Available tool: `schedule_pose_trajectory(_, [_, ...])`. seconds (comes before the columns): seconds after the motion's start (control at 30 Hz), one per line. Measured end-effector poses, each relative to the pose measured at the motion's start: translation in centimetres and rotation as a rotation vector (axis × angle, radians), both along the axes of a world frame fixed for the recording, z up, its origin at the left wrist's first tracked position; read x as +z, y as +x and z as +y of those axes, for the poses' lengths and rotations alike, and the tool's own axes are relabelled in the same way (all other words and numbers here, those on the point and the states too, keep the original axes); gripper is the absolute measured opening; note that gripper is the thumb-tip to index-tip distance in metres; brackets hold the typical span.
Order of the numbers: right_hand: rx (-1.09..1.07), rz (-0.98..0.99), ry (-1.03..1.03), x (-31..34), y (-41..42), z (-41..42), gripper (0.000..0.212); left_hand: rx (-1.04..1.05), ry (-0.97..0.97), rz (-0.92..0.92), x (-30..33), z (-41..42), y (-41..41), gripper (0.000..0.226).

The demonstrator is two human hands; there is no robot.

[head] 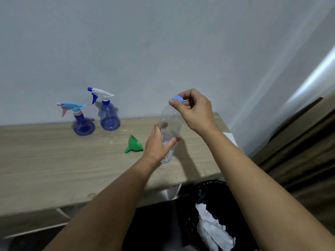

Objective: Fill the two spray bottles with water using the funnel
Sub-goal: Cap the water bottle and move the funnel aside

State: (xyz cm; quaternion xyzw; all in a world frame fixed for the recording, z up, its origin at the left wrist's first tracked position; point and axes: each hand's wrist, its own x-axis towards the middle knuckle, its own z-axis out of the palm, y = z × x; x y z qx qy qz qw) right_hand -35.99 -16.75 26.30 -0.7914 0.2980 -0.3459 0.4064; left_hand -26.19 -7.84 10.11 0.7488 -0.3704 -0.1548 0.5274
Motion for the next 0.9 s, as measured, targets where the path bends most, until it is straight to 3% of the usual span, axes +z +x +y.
schedule_pose_trajectory(0.2, [0.081,0.000,-0.045,0.4,-0.5,0.5,0.032,0.007,0.013,0.033,0.5,0.4,-0.4,0.080])
schedule_pose_trajectory(0.33, [0.189,0.028,-0.190,0.4,-0.3,-0.2,0.029,0.017,0.019,0.032,0.4,0.3,-0.1,0.082])
schedule_pose_trajectory(0.5, [0.171,0.042,-0.123,0.4,-0.9,-1.5,0.022,0.034,0.034,0.000,0.0,0.2,-0.5,0.078])
schedule_pose_trajectory(0.73, [0.124,-0.005,-0.083,0.3,-1.2,-1.4,0.027,0.045,0.043,-0.007,-0.1,0.0,-0.9,0.079])
schedule_pose_trajectory(0.9, [0.259,0.052,-0.099,1.0,-1.3,-1.3,0.032,0.049,0.028,-0.005,-0.1,0.2,-0.5,0.079])
